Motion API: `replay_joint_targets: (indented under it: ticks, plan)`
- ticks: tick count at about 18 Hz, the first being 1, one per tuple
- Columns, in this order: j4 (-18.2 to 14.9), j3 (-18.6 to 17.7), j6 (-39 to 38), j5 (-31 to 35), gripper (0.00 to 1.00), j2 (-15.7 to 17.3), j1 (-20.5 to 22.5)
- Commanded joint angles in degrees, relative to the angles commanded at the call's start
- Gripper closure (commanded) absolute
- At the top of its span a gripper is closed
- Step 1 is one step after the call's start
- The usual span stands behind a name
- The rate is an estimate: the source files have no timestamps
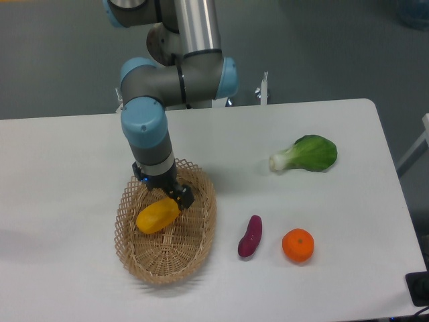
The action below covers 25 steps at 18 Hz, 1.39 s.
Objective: Pick up the mango from the basket
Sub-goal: 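Lower the gripper onto the yellow mango and close on it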
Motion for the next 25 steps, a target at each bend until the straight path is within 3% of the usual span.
replay_joint_targets:
  ticks: [9, 10, 11, 14, 17, 21, 25]
  plan:
    - [0.53, 0.7, -0.18, 0.18, 0.01, -1.85, -1.15]
    - [0.53, 0.97, -0.18, 0.18, 0.1, -1.94, -1.15]
    - [0.88, 1.14, -0.18, 0.18, 0.26, -2.02, -1.15]
    - [1.06, 1.23, -0.09, 0.18, 0.45, -1.85, -1.15]
    - [1.06, 1.23, 0.09, 0.18, 0.51, -1.59, -1.15]
    - [1.06, 1.84, 0.26, 0.18, 0.51, -0.89, -1.06]
    - [0.09, 4.22, 0.35, -0.35, 0.51, 2.63, 0.95]
